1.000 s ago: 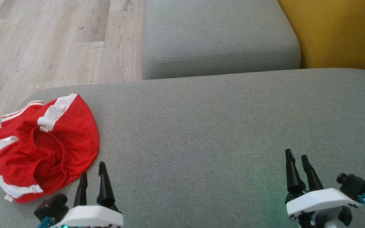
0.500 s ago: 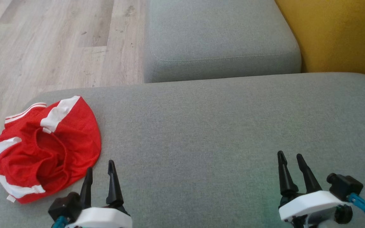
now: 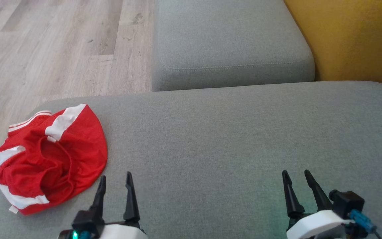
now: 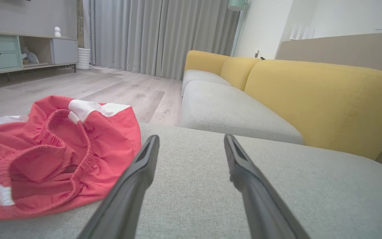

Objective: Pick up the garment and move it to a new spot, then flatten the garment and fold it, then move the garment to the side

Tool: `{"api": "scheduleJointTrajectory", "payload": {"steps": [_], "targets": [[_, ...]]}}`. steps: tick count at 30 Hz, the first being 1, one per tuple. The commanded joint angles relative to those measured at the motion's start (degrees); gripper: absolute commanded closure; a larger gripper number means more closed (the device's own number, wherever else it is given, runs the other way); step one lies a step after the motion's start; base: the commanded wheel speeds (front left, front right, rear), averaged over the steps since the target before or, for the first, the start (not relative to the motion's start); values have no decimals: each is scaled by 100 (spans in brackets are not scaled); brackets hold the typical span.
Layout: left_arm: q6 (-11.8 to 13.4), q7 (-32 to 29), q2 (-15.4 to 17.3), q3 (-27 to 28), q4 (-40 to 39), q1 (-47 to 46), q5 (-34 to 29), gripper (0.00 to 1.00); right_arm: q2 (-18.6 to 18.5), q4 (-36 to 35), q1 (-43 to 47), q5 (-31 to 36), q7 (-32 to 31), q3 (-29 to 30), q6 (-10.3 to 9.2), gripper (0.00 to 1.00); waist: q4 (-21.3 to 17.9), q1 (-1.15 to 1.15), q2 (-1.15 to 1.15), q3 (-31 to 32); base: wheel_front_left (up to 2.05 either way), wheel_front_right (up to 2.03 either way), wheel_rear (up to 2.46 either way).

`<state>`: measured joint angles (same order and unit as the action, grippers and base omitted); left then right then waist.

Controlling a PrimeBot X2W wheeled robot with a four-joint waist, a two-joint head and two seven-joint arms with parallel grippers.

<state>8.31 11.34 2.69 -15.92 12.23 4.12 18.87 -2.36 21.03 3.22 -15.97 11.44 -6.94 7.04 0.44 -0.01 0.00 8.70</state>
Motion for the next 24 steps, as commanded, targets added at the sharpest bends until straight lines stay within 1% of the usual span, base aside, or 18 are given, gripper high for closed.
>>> {"api": "scheduleJointTrajectory", "payload": {"steps": [1,11,17,24], "targets": [[57,102,15,77,-159,-143,-179,0,-47,-165,-183,187,90,-135,39,0,-1,1,0,12,0,0,0],[170,269,18,-69,58,-82,-715,0,-50,-173,-90,909,259,-163,43,0,-5,1,0,120,0,0,0],[342,366,19,-150,107,-62,-1089,0,-52,-185,-59,1319,356,-221,45,0,-18,1,0,157,0,0,0],[391,366,19,-130,188,-35,-1034,0,-52,-194,-27,1295,356,-222,45,0,-41,1,0,184,0,0,0]]}}
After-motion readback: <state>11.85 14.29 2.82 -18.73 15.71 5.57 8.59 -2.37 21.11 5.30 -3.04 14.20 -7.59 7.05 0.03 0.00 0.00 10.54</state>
